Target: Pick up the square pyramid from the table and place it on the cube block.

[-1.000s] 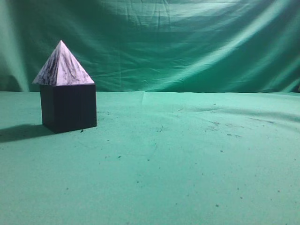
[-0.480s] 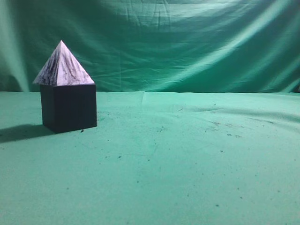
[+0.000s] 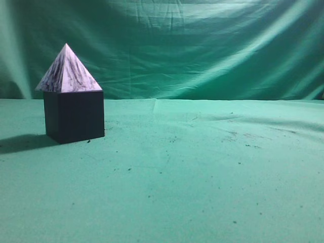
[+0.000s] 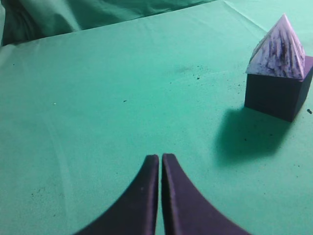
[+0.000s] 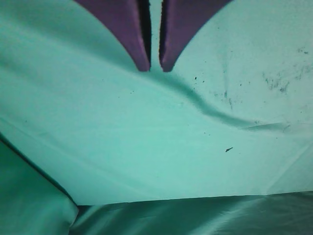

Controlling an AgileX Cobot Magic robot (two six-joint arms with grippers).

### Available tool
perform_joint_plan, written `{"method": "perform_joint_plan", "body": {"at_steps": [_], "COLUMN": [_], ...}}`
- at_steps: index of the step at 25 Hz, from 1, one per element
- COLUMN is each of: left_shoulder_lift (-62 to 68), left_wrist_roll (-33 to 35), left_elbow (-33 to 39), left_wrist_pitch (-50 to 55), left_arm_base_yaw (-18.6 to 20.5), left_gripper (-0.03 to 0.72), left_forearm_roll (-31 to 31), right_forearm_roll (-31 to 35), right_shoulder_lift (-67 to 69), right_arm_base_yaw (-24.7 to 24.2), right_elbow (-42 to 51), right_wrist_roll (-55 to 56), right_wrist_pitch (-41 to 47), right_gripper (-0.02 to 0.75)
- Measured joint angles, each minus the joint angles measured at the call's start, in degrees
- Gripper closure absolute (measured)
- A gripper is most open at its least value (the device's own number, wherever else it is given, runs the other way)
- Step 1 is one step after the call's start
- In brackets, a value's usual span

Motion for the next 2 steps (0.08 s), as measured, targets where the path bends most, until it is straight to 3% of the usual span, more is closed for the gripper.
{"method": "perform_joint_plan", "body": {"at_steps": [2], "left_shoulder_lift": [0.0], "left_wrist_roll": [0.0], "left_elbow": [0.0], "left_wrist_pitch": [0.0], "left_arm_base_yaw": [0.0], "left_gripper": [0.688], "left_forearm_roll": [0.0], "right_forearm_roll": [0.0], "right_shoulder_lift": [0.0], "right_arm_base_yaw": [0.0], "right_elbow": [0.0], "right_wrist_roll": [0.0], "right_wrist_pitch": [0.05], "right_gripper": [0.675]}}
